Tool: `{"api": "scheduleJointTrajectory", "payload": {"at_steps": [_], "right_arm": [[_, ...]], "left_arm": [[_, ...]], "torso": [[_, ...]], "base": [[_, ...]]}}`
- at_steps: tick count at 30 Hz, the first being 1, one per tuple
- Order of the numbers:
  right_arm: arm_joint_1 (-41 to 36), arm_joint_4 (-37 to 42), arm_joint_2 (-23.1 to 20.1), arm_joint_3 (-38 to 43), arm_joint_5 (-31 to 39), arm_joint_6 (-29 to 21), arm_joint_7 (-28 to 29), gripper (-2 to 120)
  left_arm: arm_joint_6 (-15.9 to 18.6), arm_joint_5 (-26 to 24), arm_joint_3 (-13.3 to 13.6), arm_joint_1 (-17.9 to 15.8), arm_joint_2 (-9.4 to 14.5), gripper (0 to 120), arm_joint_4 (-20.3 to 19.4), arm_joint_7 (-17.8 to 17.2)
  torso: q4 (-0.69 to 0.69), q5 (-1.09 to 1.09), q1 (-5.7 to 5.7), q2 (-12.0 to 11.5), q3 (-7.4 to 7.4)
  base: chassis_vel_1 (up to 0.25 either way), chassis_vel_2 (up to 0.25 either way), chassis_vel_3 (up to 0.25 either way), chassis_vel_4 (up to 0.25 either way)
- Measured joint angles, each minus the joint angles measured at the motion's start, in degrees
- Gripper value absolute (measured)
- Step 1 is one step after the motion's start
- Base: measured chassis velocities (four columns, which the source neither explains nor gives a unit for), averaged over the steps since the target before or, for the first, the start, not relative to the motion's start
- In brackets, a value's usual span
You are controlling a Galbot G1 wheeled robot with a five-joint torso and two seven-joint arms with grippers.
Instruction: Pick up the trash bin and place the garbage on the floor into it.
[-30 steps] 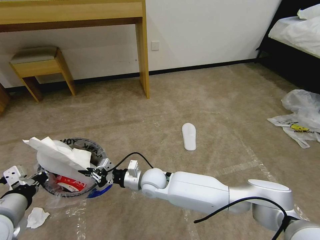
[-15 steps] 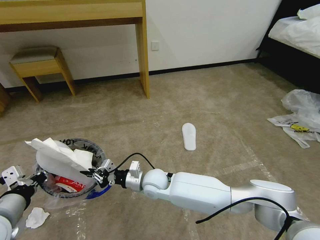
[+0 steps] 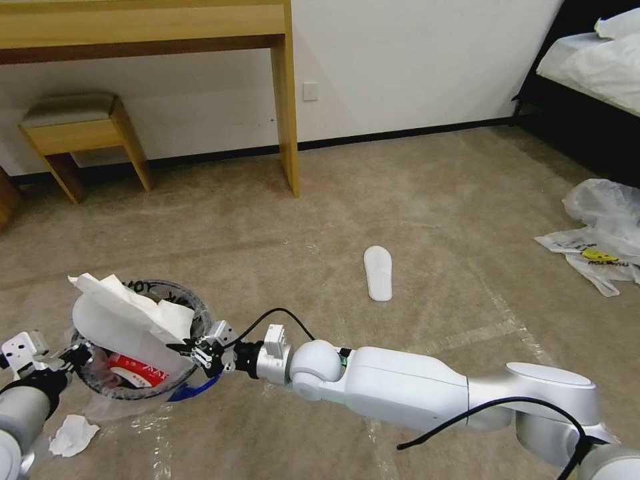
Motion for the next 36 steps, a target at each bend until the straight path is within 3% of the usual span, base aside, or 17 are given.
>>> {"api": "scheduleJointTrajectory", "payload": {"at_steps": [17,20,23,25,34,36], "right_arm": [[-0.08,-1.54,0.95,-0.84,-0.25,0.40,-0.22,0],[0.05,-0.99,0.60,-0.90,-0.22,0.00,-0.27,16],[0.15,-0.86,0.52,-0.91,-0.23,-0.04,-0.29,20],[0.40,-0.63,0.47,-0.89,-0.22,-0.10,-0.28,34],[0.42,-0.41,0.50,-0.82,-0.27,-0.16,-0.16,59],[0.30,-0.18,0.48,-0.77,-0.33,-0.18,-0.14,70]], "left_arm": [[-0.02,0.09,0.03,-0.08,-0.14,2,0.26,-0.12],[-0.16,0.41,0.39,-0.22,-0.48,2,0.38,-0.13],[-0.16,0.45,0.46,-0.21,-0.54,2,0.39,-0.14],[-0.18,0.50,0.52,-0.18,-0.63,2,0.39,-0.14],[-0.18,0.58,0.55,0.09,-0.75,2,0.22,-0.14],[-0.18,0.58,0.48,0.24,-0.69,2,0.14,-0.13]], "torso": [[0.00,0.00,0.00,0.00,0.00],[0.00,-0.01,0.00,0.00,0.00],[0.00,-0.01,0.00,0.00,0.00],[0.00,-0.01,0.00,0.00,0.00],[0.00,-0.01,0.00,0.00,0.00],[0.00,-0.01,0.00,0.00,0.00]], "base": [[0.000,0.000,0.000,0.000],[0.000,0.000,0.000,0.000],[0.000,0.000,0.000,0.000],[0.000,0.000,0.000,0.000],[0.000,0.000,0.000,0.000],[0.000,0.000,0.000,0.000]]}}
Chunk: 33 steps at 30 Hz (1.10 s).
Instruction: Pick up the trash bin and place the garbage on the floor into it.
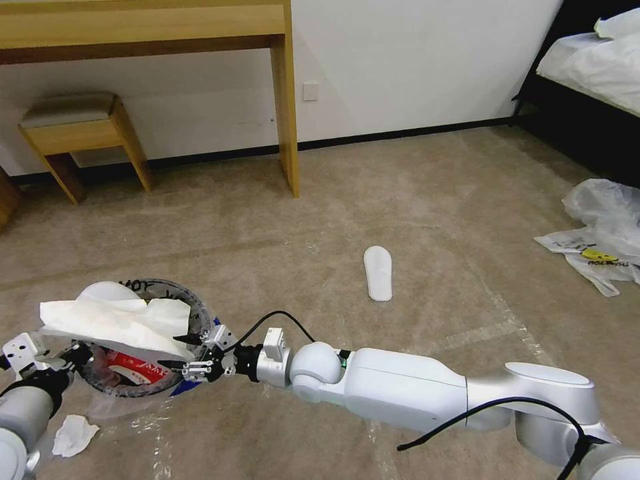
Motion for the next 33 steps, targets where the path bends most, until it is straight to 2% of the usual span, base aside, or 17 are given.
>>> {"api": "scheduleJointTrajectory", "payload": {"at_steps": [1,3,6,33], "right_arm": [[0.00,0.00,0.00,0.00,0.00,0.00,0.00,70],[-0.08,-0.02,-0.02,0.09,-0.04,-0.06,0.13,82],[-0.18,0.00,0.00,0.22,-0.13,-0.07,0.19,87],[1.43,-0.38,1.36,2.13,0.50,-0.11,1.04,86]], "left_arm": [[0.00,0.00,0.00,0.00,0.00,2,0.00,0.00],[0.00,0.00,-0.08,0.03,0.01,2,-0.10,0.00],[0.00,0.00,-0.06,0.15,-0.09,2,-0.19,0.01],[0.04,0.23,0.35,-0.08,-0.45,2,0.15,0.19]], "torso": [[0.00,0.00,0.00,0.00,0.00],[0.00,0.00,0.00,0.00,0.00],[0.00,0.00,0.00,0.00,0.00],[0.00,0.00,0.00,0.00,0.00]], "base": [[0.000,0.000,0.000,0.000],[0.000,0.000,0.000,0.000],[0.000,0.000,0.000,0.000],[0.000,0.000,0.000,0.000]]}}
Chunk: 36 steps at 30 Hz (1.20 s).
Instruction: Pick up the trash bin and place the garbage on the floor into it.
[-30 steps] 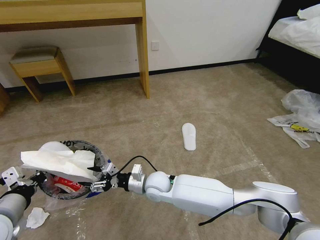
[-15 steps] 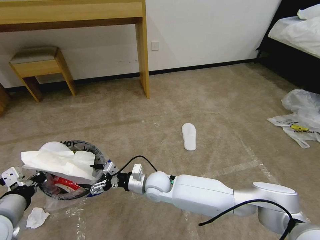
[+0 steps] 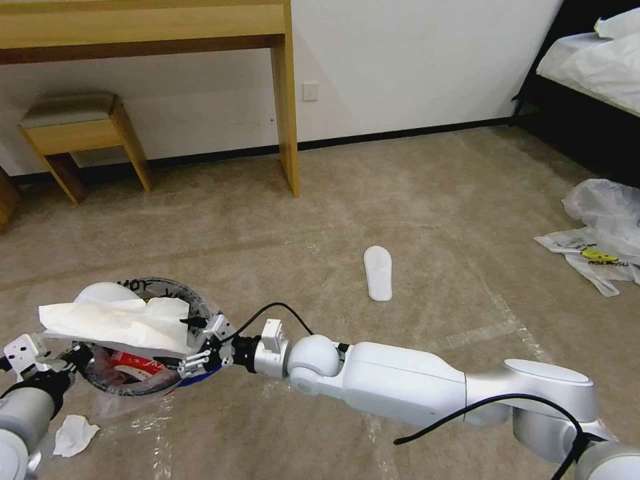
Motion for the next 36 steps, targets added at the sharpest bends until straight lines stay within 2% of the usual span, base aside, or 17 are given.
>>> {"api": "scheduleJointTrajectory", "payload": {"at_steps": [15,17,18,20,21,22,25,26,28,36], "right_arm": [[0.30,0.52,0.70,0.79,0.28,0.16,0.18,87],[0.22,0.83,0.56,0.78,0.29,0.14,0.44,80],[0.22,0.83,0.56,0.78,0.29,0.14,0.44,80],[0.09,1.09,0.34,0.70,0.27,0.13,0.57,68],[0.09,1.09,0.34,0.70,0.27,0.13,0.57,68],[0.08,1.27,0.14,0.65,0.26,0.09,0.51,61],[0.07,1.53,-0.11,0.64,0.25,0.05,0.47,56],[0.04,1.64,-0.17,0.64,0.25,0.04,0.48,62],[0.01,1.83,-0.28,0.64,0.23,0.01,0.53,63],[0.25,2.81,-0.90,1.02,0.07,-0.13,0.94,66]], "left_arm": [[0.07,-0.02,-0.11,0.06,0.00,1,0.00,0.04],[0.07,0.01,-0.10,0.00,0.00,1,0.20,0.05],[0.07,0.01,-0.10,0.00,0.00,1,0.20,0.05],[0.08,0.07,0.00,-0.05,-0.01,1,0.35,0.06],[0.08,0.07,0.00,-0.05,-0.01,1,0.35,0.06],[0.07,0.10,0.03,-0.10,0.00,1,0.38,0.05],[0.07,0.12,0.07,-0.14,0.04,1,0.44,0.06],[0.07,0.12,0.08,-0.16,0.06,1,0.47,0.06],[0.07,0.15,0.12,-0.19,0.08,1,0.50,0.06],[0.08,0.36,0.51,-0.33,-0.01,1,0.69,0.04]], "torso": [[0.00,0.00,0.00,0.00,0.00],[0.00,0.00,0.00,0.00,0.00],[0.00,0.00,0.00,0.00,0.00],[0.00,0.00,0.00,0.00,0.00],[0.00,0.00,0.00,0.00,0.00],[0.00,0.00,0.00,0.00,0.00],[0.00,0.00,0.00,0.00,0.00],[0.00,0.00,0.00,0.00,0.00],[0.00,0.00,0.00,0.00,0.00],[0.00,0.00,0.00,0.00,0.00]], "base": [[0.000,0.000,0.000,0.000],[0.000,0.000,0.000,0.000],[0.000,0.000,0.000,0.000],[0.000,0.000,0.000,0.000],[0.000,0.000,0.000,0.000],[0.000,0.000,0.000,0.000],[0.000,0.000,0.000,0.000],[0.000,0.000,0.000,0.000],[0.000,0.000,0.000,0.000],[0.000,0.000,0.000,0.000]]}}
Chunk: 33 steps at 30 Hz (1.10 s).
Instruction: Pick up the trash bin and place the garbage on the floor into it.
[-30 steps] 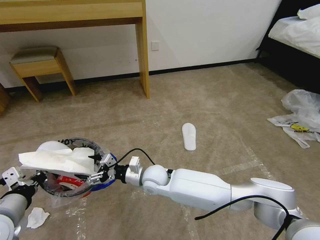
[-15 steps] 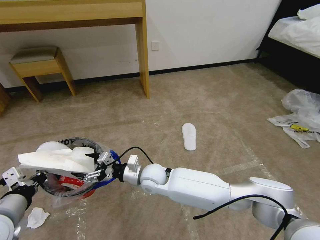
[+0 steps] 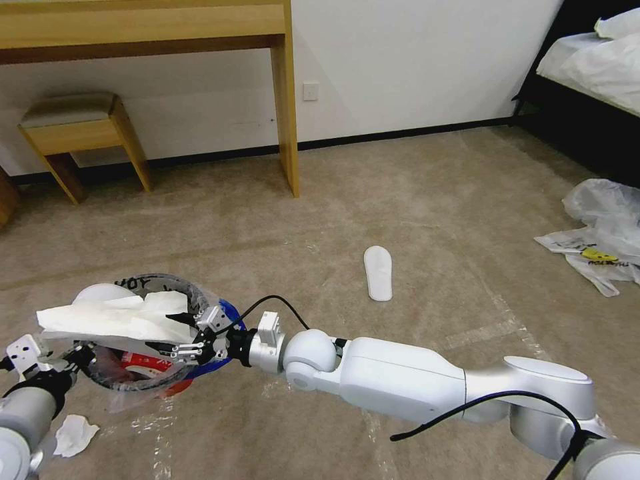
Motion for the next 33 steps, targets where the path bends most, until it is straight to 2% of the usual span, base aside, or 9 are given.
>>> {"api": "scheduleJointTrajectory", "payload": {"at_steps": [8,33], "right_arm": [[0.48,2.72,-1.27,0.90,-0.17,-0.64,0.86,79],[1.59,7.03,-3.83,4.29,-0.17,-1.32,1.42,79]], "left_arm": [[0.00,0.15,0.41,-0.37,0.03,1,0.07,-0.03],[0.00,0.13,-0.13,-0.34,0.15,1,0.51,-0.13]], "torso": [[-0.01,0.00,0.00,0.00,0.00],[-0.01,-0.01,0.00,0.00,0.00]], "base": [[0.000,0.000,0.000,0.000],[0.000,0.000,0.000,0.000]]}}
